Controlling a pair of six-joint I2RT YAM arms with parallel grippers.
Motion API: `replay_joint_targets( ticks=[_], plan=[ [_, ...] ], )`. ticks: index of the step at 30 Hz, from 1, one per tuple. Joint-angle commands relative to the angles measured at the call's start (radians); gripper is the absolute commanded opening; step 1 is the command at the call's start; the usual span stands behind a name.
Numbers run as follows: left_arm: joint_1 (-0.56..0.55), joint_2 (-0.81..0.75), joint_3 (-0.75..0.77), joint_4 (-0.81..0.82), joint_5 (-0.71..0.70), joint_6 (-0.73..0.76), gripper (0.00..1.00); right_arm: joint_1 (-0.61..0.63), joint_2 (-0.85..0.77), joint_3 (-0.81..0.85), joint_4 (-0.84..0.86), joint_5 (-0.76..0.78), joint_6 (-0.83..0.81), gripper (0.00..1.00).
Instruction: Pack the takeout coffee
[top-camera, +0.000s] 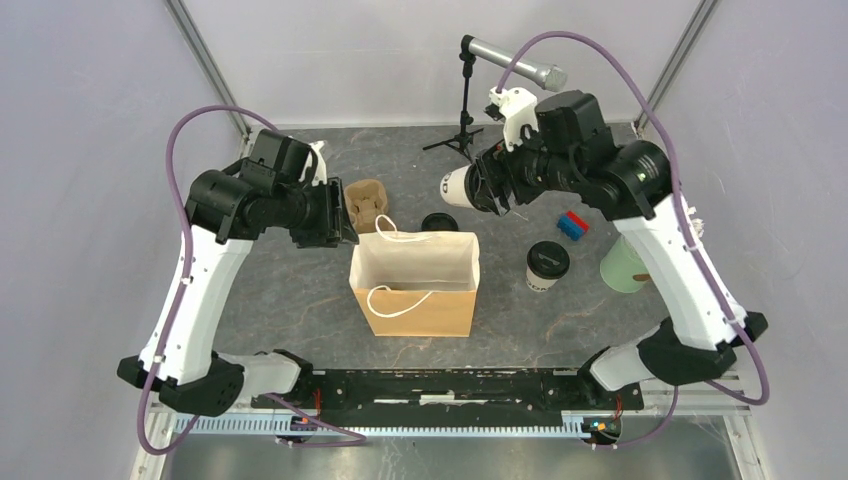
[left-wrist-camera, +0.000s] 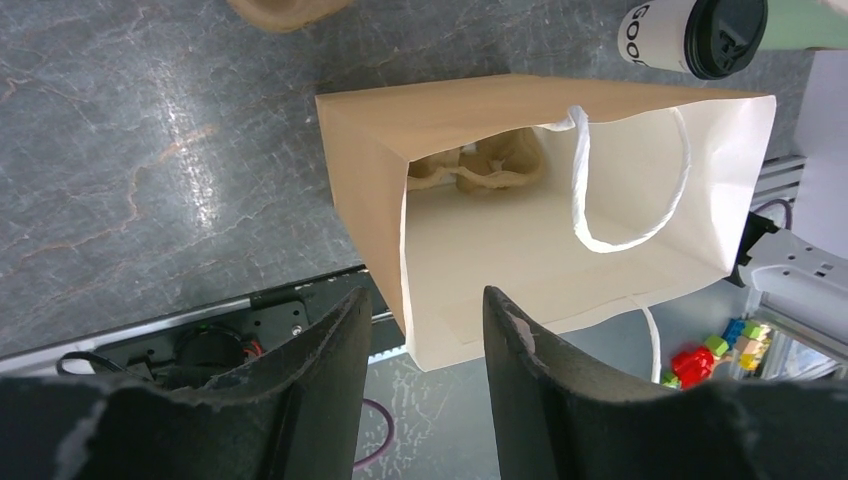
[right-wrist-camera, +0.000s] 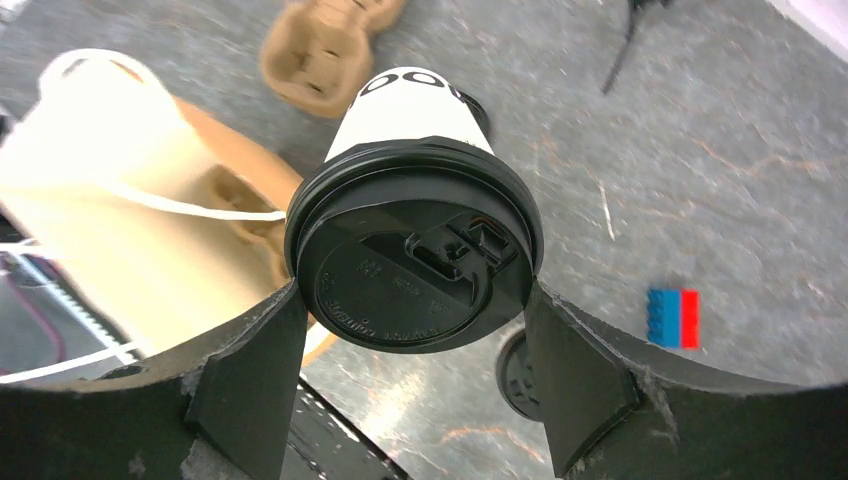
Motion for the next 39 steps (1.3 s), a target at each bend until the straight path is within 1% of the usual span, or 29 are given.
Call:
replay_joint_targets(
  ticks=[1, 5, 8, 12, 14, 18, 21, 25, 28, 30, 34, 39],
  plan=[
    [0.009, -0.04, -0.022, 0.042, 0.045, -0.058, 0.52, 0.033, -0.08, 0.004, 0.123, -0.092, 0.063, 0.67],
    [0.011, -0.061, -0.074, 0.067, 0.089, -0.079, 0.52, 0.049, -0.158, -0.081, 0.296, -0.202, 0.109, 0.66],
    [0.012, -0.067, -0.109, 0.069, 0.093, -0.081, 0.52, 0.073, -0.213, -0.154, 0.403, -0.244, 0.139, 0.66],
    [0.014, -0.074, -0.125, 0.071, 0.082, -0.074, 0.52, 0.118, -0.256, -0.244, 0.471, -0.303, 0.153, 0.67],
    [0.017, -0.066, -0.118, 0.061, 0.078, -0.068, 0.52, 0.167, -0.277, -0.296, 0.485, -0.317, 0.142, 0.68],
    [0.026, -0.052, -0.09, 0.039, 0.071, -0.063, 0.52, 0.278, -0.303, -0.374, 0.465, -0.257, 0.09, 0.68],
    [0.033, -0.055, -0.094, 0.047, 0.09, -0.08, 0.52, 0.347, -0.297, -0.382, 0.442, -0.228, 0.074, 0.68],
    [0.038, -0.062, -0.117, 0.07, 0.128, -0.105, 0.52, 0.405, -0.284, -0.384, 0.427, -0.185, 0.053, 0.68],
    [0.042, -0.062, -0.127, 0.085, 0.146, -0.104, 0.51, 0.427, -0.268, -0.382, 0.388, -0.133, 0.025, 0.67],
    [0.043, -0.061, -0.129, 0.101, 0.172, -0.076, 0.51, 0.435, -0.255, -0.371, 0.364, -0.113, 0.007, 0.67],
    [0.044, -0.06, -0.136, 0.103, 0.155, -0.041, 0.51, 0.44, -0.223, -0.316, 0.302, -0.036, -0.036, 0.67],
    [0.045, -0.044, -0.165, 0.098, 0.138, -0.002, 0.52, 0.442, -0.158, -0.25, 0.232, -0.002, -0.098, 0.66]
  ],
)
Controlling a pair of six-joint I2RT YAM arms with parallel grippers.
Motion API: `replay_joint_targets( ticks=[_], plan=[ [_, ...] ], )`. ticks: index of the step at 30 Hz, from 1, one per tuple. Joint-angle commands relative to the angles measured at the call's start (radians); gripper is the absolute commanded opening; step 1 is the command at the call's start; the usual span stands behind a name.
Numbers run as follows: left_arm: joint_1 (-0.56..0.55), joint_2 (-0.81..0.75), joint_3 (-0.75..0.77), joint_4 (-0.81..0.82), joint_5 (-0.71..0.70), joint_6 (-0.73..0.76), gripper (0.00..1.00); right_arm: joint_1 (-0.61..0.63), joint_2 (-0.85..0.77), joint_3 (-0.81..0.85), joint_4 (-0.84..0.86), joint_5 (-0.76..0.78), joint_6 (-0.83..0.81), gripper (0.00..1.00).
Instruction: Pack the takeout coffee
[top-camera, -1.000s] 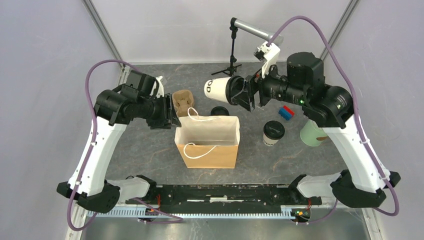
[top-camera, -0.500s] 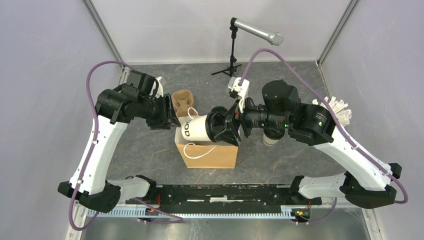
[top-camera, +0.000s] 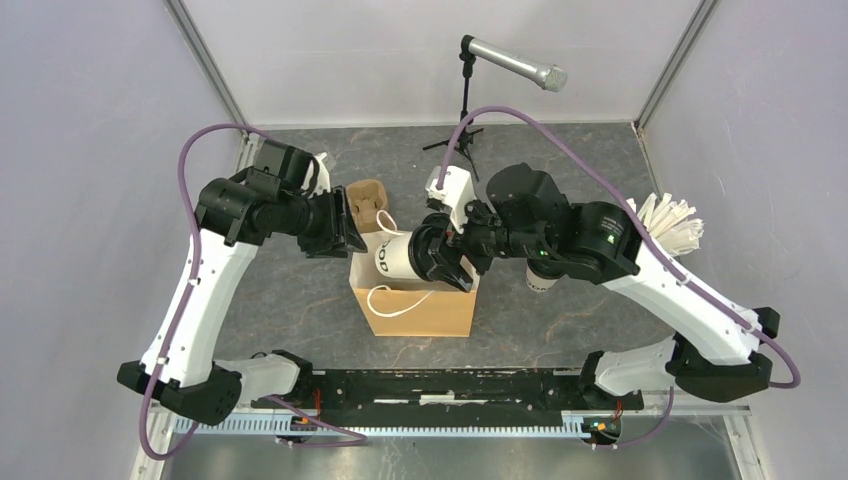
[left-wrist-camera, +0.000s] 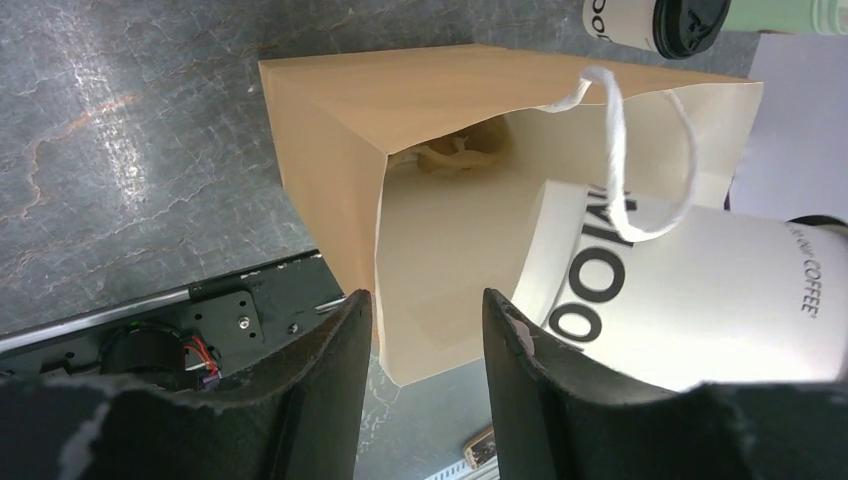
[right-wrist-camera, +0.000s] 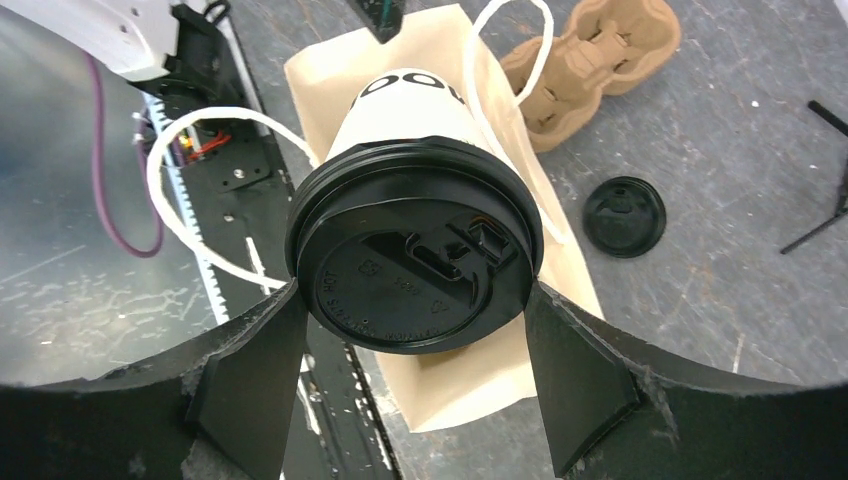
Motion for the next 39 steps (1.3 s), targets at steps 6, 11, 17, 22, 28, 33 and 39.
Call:
replay_joint_targets(
  ticks=[6, 11, 17, 22, 28, 33, 39],
  plan=[
    [0.005, 0.026, -0.089, 0.055, 0.044, 0.071, 0.46, 0.01, 0.056, 0.055, -0.094, 0.091, -0.132, 0.66],
    [0.002, -0.017, -0.172, 0.247, 0.163, 0.027, 0.18, 0.015, 0.043, 0.052, -0.15, 0.162, -0.184, 0.66],
    [-0.015, -0.039, -0.249, 0.503, 0.276, -0.074, 0.02, 0.02, 0.021, 0.016, -0.143, 0.244, -0.214, 0.64],
    [-0.016, -0.027, -0.241, 0.59, 0.292, -0.096, 0.02, 0.021, 0.031, 0.02, -0.135, 0.362, -0.215, 0.64],
    [-0.016, -0.007, -0.216, 0.505, 0.25, -0.016, 0.25, 0.021, 0.034, -0.04, -0.108, 0.333, -0.224, 0.64],
    [-0.017, -0.025, -0.129, 0.314, 0.167, 0.032, 0.49, 0.04, 0.027, -0.052, -0.107, 0.283, -0.217, 0.65],
    [-0.014, -0.128, -0.214, 0.177, 0.199, -0.058, 0.55, 0.153, 0.055, -0.036, -0.162, 0.311, -0.173, 0.64]
  ],
)
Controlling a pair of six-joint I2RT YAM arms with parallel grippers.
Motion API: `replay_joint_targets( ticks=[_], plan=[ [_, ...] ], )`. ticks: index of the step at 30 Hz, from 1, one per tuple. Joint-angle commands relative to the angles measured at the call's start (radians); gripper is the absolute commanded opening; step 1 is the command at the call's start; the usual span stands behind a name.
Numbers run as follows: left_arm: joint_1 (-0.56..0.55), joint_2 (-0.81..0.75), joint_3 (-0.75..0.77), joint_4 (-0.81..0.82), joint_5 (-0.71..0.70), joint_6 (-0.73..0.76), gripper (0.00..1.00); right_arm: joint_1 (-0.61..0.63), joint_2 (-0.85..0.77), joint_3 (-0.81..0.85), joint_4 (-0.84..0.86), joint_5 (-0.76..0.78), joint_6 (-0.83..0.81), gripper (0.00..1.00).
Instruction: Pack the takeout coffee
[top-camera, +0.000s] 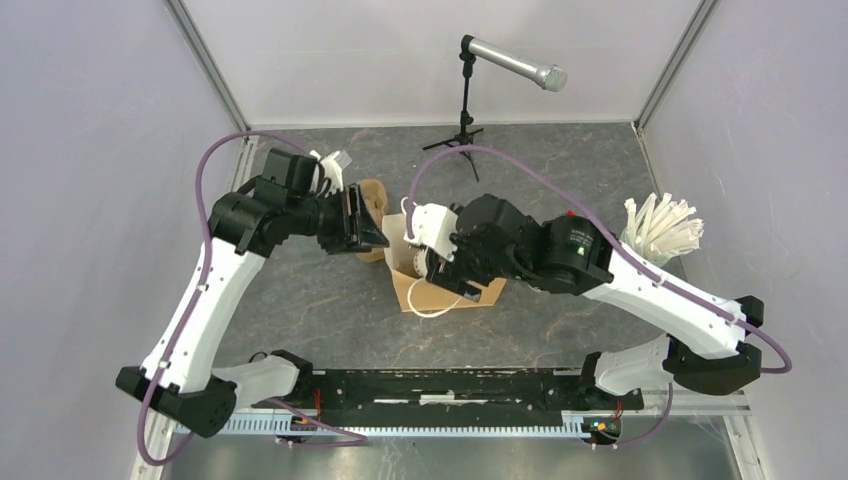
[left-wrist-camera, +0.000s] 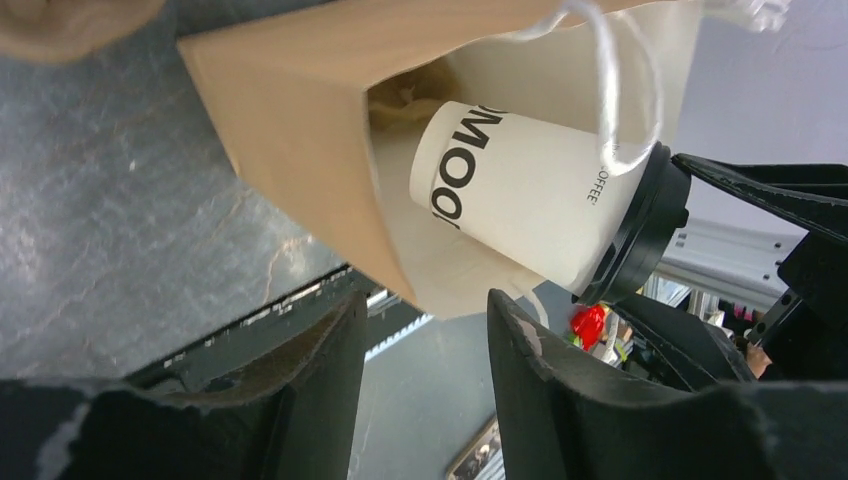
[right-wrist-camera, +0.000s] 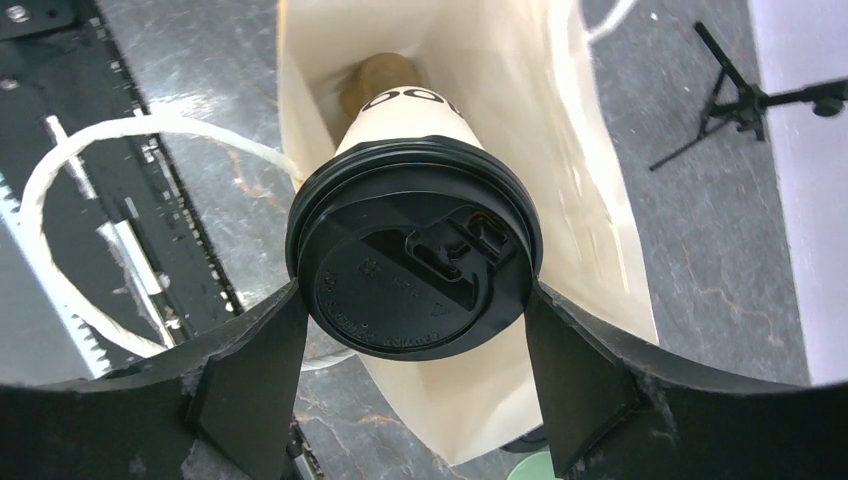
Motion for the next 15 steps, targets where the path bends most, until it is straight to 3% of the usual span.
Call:
replay_joint_targets(
  ticks=[1, 7, 15],
  plan=[
    [-0.001, -0.116, -0.076, -0.118, 0.05, -0.062, 0.56, 0.108, 0.019, 0.015, -0.046, 0.027, 0.042, 0.64],
    [-0.002, -0.265, -0.234, -0.006, 0.076, -0.176, 0.6, 0.236, 0.041, -0.014, -0.029, 0.082, 0.121, 0.64],
    [-0.002, -0.336, -0.32, 0.02, 0.117, -0.143, 0.6, 0.283, 0.027, -0.058, 0.054, 0.152, 0.169, 0.64]
  ],
)
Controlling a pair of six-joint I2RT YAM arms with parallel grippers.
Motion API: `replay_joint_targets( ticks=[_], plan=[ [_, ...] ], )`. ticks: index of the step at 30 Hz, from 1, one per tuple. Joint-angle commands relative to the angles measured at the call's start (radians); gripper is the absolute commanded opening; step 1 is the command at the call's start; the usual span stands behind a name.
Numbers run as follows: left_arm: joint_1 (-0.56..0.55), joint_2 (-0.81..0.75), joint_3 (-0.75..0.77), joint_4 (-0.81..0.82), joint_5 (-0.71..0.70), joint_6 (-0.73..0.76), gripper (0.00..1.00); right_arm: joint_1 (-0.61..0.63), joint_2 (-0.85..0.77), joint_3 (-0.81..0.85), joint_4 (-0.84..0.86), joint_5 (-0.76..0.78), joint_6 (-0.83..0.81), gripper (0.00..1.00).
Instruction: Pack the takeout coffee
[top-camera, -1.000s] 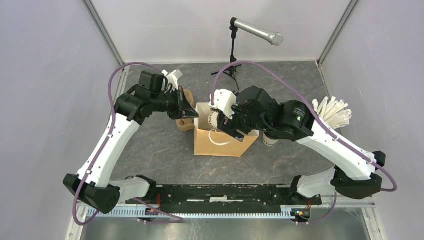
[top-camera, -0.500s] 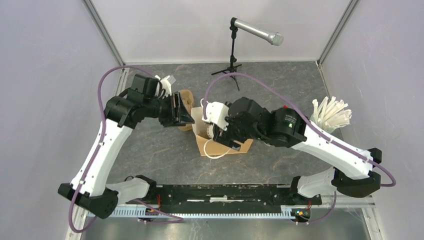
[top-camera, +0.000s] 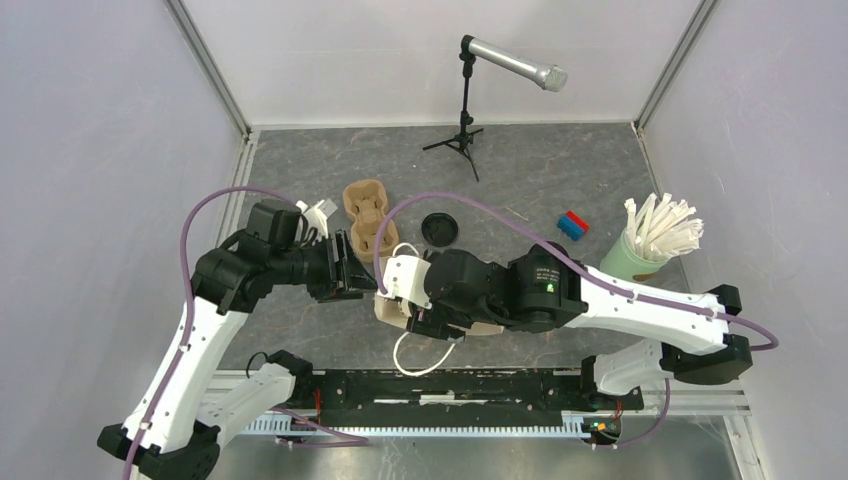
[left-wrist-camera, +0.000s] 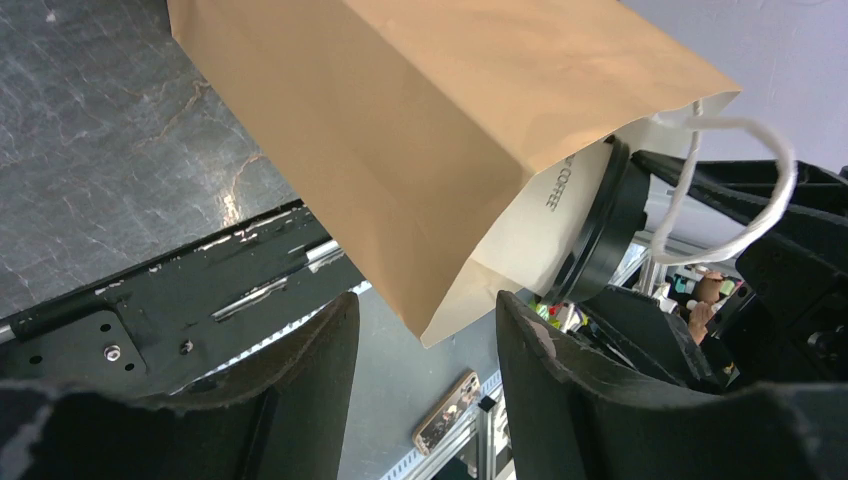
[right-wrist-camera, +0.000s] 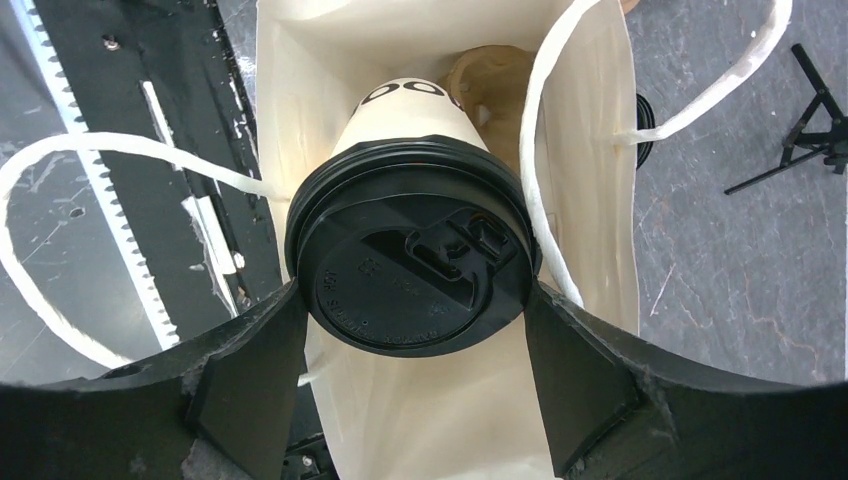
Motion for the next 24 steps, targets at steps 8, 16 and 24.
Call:
replay_joint_targets(
  ticks=[8, 16, 24],
  plan=[
    [-0.002, -0.063, -0.109, 0.091, 0.022, 0.005, 0.6, 0.089, -0.02, -0.074, 0.114, 0.121, 0.04, 0.64],
    [-0.004, -0.115, -0.163, 0.108, 0.072, 0.026, 0.53, 0.134, -0.077, -0.201, 0.166, 0.235, 0.056, 0.64],
    [-0.003, -0.092, -0.161, 0.11, 0.089, 0.07, 0.47, 0.136, -0.071, -0.207, 0.205, 0.293, 0.036, 0.63]
  ],
)
